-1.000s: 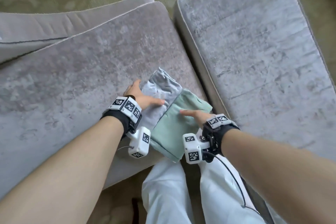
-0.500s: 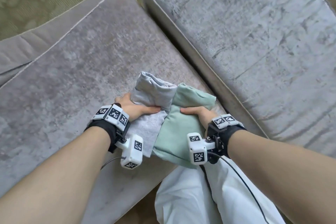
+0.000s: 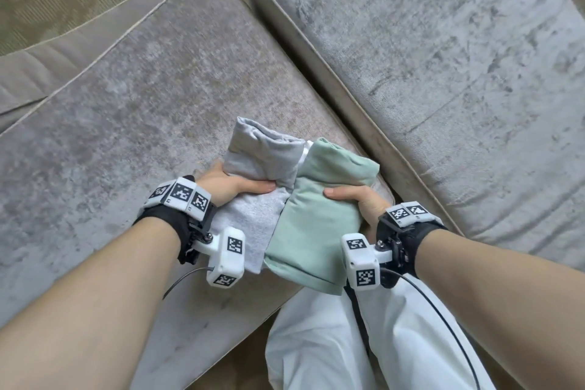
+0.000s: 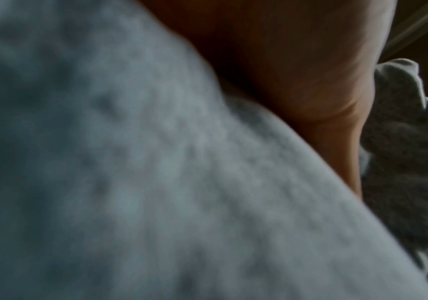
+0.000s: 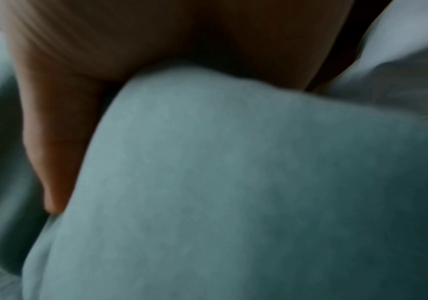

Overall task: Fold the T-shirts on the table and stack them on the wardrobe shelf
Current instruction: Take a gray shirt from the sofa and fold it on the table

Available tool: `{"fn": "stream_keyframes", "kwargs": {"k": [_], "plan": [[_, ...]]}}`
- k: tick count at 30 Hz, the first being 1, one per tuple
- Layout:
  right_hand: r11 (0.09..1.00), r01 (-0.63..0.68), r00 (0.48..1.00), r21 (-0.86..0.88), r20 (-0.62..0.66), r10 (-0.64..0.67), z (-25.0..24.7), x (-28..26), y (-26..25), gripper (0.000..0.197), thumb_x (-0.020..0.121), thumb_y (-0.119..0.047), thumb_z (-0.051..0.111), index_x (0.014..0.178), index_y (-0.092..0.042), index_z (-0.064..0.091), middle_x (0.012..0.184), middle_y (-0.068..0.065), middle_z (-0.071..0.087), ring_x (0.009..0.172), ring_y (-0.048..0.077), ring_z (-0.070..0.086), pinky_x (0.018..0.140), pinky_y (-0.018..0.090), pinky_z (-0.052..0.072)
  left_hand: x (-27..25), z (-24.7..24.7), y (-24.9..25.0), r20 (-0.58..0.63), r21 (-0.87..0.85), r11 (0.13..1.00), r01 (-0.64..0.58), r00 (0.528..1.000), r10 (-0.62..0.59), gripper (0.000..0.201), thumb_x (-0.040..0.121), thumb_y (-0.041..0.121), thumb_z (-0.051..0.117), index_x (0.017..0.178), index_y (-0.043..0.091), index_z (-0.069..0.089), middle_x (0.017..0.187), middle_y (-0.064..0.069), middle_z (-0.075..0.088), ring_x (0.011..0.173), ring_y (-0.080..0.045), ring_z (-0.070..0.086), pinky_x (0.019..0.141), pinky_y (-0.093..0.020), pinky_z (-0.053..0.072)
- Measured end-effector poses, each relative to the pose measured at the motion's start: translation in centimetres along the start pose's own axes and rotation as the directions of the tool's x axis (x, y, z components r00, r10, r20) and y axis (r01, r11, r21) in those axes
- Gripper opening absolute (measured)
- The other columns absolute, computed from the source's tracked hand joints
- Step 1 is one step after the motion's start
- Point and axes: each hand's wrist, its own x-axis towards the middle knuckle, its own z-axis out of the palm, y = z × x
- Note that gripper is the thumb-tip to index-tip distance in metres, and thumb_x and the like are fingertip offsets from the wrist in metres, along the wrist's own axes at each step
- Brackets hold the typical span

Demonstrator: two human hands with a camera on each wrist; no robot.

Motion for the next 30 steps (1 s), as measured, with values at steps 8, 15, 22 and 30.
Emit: {"fn": "stream_keyframes", "kwargs": {"k": [8,15,22,30], "plan": [[0.996,0.084,0.996,0.021,0.014,-0.085,0.4,-0.9,0.3,0.015,0.074,-0.021,0.073,0.086,-0.012,0.071,0.072,0.009,0.072,0.059,0.022,0.068,0.066,0.028,0.052,-2.1,0.0,-0.8,0.043,-0.198,0.979,0.048,0.998,-0.04,0.076,0.039,0.044,0.094,0.105,0.016,0.071,0.09,-0.001,0.077,0.085,-0.024,0.073,0.088,-0.038,0.054],[0.987,0.138,0.99,-0.076,-0.003,-0.139,2.3,-4.2,-0.8,0.014,0.074,-0.016,0.072,0.088,-0.012,0.071,0.07,0.008,0.071,0.057,0.022,0.067,0.06,0.025,0.052,-5.0,0.0,-3.9,-0.008,-0.444,0.896,0.002,1.0,-0.006,0.077,0.035,0.043,0.096,0.101,0.012,0.074,0.093,-0.008,0.076,0.09,-0.031,0.072,0.096,-0.046,0.051],[0.938,0.252,0.968,-0.237,0.07,-0.242,6.2,-11.2,-3.0,0.015,0.074,-0.011,0.07,0.089,-0.011,0.072,0.075,0.008,0.073,0.062,0.022,0.069,0.062,0.025,0.051,-11.9,-1.3,-6.1,-0.097,-0.647,0.754,-0.11,0.993,0.061,0.069,0.044,0.042,0.095,0.1,0.005,0.075,0.096,-0.013,0.075,0.093,-0.034,0.071,0.101,-0.049,0.048],[0.781,0.422,0.906,-0.461,0.238,-0.349,12.4,-20.3,-5.2,0.056,0.049,-0.016,0.079,0.104,-0.008,0.073,0.097,0.013,0.074,0.094,0.034,0.07,0.093,0.047,0.053,-23.5,-3.6,-8.5,-0.337,-0.777,0.549,-0.307,0.94,0.05,0.075,0.044,0.049,0.094,0.105,0.011,0.074,0.103,-0.01,0.074,0.103,-0.032,0.068,0.106,-0.05,0.043]]}}
